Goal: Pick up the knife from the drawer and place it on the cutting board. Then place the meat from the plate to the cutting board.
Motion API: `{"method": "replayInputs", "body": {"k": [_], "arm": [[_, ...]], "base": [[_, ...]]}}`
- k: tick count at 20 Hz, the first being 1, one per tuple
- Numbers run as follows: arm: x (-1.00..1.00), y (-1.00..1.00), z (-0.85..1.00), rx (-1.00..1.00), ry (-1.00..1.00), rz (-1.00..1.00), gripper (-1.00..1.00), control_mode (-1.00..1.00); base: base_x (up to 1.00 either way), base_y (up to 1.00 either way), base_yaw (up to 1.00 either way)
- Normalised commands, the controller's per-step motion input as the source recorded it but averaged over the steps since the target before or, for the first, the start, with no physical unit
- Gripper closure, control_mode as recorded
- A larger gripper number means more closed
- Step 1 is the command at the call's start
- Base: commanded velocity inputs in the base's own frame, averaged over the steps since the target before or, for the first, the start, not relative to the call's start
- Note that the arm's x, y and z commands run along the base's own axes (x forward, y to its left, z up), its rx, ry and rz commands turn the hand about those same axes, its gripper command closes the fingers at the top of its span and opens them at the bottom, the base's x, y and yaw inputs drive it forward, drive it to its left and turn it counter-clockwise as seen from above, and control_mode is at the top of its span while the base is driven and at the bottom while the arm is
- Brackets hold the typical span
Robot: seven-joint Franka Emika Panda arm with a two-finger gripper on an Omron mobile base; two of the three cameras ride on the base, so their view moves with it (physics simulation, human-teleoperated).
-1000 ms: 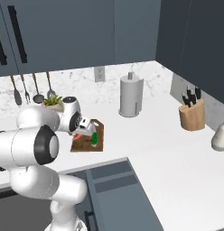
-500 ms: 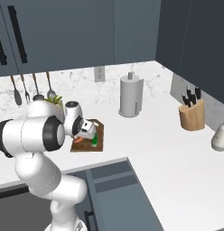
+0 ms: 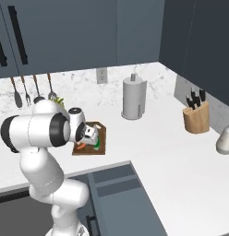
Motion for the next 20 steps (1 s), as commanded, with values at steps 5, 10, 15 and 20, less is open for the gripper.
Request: {"method": "replayInputs", "body": {"k": [5, 10, 15, 20], "arm": [[0.00, 0.00, -0.02, 0.00, 0.00, 0.00, -1.00, -1.00], [0.00, 0.00, 0.07, 0.00, 0.00, 0.00, -1.00, -1.00], [-0.03, 0.00, 0.30, 0.00, 0.00, 0.00, -1.00, -1.00], [-0.21, 0.00, 0.50, 0.00, -0.03, 0.00, -1.00, -1.00]], "base": [[0.00, 0.00, 0.00], [0.00, 0.00, 0.00], [0.00, 0.00, 0.00], [0.00, 0.00, 0.00]]}}
